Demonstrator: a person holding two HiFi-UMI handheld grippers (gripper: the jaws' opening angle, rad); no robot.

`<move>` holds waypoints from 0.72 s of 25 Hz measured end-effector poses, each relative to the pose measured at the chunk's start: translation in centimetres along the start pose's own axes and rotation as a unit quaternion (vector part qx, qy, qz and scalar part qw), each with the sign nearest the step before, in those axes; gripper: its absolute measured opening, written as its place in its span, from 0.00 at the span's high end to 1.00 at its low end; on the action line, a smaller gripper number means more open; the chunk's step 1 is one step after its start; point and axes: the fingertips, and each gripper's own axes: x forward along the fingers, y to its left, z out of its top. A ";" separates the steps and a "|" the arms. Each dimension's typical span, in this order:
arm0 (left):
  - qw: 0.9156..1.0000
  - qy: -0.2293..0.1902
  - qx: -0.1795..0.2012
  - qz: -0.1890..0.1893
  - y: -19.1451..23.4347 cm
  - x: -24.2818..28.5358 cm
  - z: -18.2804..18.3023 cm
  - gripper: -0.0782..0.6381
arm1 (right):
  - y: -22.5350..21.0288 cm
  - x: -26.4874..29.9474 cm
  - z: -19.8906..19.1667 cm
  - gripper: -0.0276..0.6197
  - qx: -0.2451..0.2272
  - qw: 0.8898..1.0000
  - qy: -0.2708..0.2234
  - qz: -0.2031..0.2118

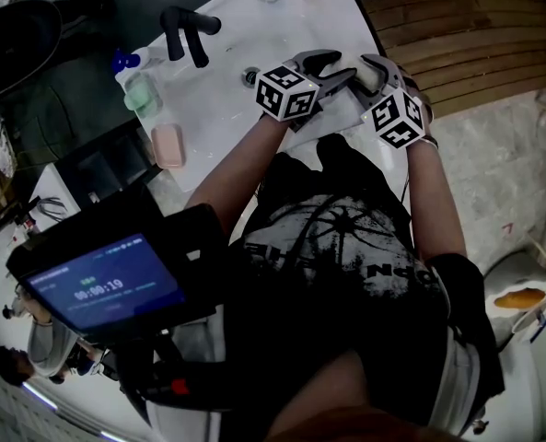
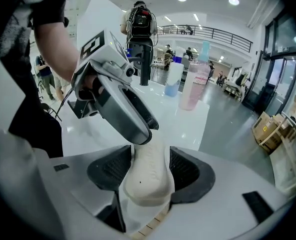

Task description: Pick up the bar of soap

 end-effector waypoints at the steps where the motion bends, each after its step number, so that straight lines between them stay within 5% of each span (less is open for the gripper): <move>1: 1.000 -0.001 0.002 0.004 0.1 -0.1 0.1 0.61 | 0.0 -0.1 0.1 0.60 0.000 1.000 -0.001 -0.002; 15: 0.995 -0.065 0.054 0.059 0.1 -5.4 3.9 0.60 | -0.8 -2.9 4.9 0.59 -0.004 0.996 -0.066 -0.055; 18: 0.991 -0.090 0.066 0.075 0.4 -7.8 4.7 0.67 | -0.7 -3.1 6.4 0.63 0.004 0.994 -0.086 -0.063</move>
